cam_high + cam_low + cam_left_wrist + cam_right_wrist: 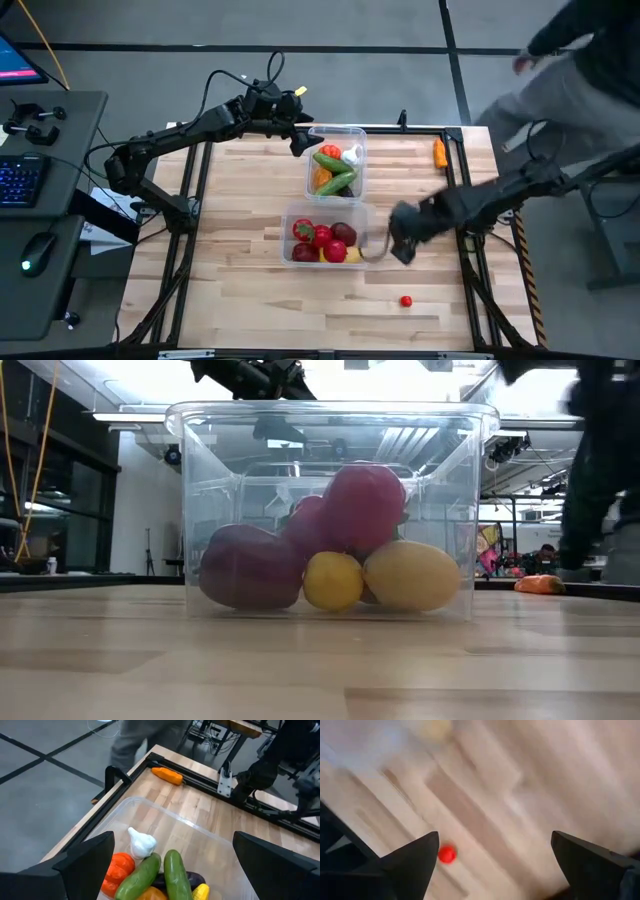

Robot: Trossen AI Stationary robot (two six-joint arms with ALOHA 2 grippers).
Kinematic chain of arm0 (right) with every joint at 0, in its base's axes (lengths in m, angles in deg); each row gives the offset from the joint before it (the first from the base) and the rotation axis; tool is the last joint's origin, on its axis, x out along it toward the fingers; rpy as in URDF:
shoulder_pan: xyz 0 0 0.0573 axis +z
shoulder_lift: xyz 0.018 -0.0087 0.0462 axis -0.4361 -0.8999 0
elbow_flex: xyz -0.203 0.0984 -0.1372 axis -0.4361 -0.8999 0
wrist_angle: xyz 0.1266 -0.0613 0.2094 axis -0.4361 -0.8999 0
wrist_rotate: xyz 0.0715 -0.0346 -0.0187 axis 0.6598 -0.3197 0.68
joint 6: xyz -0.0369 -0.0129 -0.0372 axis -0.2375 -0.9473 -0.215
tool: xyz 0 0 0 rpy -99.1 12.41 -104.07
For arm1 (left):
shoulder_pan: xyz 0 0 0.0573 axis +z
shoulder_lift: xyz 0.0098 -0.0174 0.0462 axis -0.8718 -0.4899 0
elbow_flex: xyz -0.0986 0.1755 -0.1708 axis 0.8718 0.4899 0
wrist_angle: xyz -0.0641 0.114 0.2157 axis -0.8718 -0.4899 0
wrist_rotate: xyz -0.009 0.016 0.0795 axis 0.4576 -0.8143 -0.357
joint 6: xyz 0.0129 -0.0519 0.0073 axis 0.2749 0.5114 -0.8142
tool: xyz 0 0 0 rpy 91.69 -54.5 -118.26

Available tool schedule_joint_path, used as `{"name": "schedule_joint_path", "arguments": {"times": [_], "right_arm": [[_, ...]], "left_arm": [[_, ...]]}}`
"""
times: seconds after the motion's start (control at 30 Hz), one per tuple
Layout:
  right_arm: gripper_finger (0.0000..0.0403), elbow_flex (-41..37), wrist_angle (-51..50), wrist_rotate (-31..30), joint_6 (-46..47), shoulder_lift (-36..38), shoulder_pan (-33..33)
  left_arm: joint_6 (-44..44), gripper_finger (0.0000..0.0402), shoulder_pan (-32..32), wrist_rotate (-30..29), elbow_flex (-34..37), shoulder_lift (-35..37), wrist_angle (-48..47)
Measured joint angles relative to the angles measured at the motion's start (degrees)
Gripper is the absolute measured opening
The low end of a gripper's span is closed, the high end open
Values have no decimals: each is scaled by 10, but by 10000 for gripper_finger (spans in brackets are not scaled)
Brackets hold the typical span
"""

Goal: Sort produce into baskets
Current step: Put the red tomato into the bottom transparent bin

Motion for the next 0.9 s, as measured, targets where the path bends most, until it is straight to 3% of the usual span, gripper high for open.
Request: {"name": "schedule_joint_path", "arguments": {"times": [0.17, 0.3, 0.43, 0.9], "right_arm": [[376, -98, 89, 51, 263, -3, 113], [376, -164, 256, 100, 409, -10, 174], [376, -177, 360, 114, 433, -50, 199], [376, -55, 240, 158, 348, -245, 191]], "left_arm": [[7, 393, 0, 0, 0, 0, 9], [12, 393, 0, 0, 0, 0, 15], [12, 393, 0, 0, 0, 0, 19], [12, 393, 0, 0, 0, 0, 23]]}}
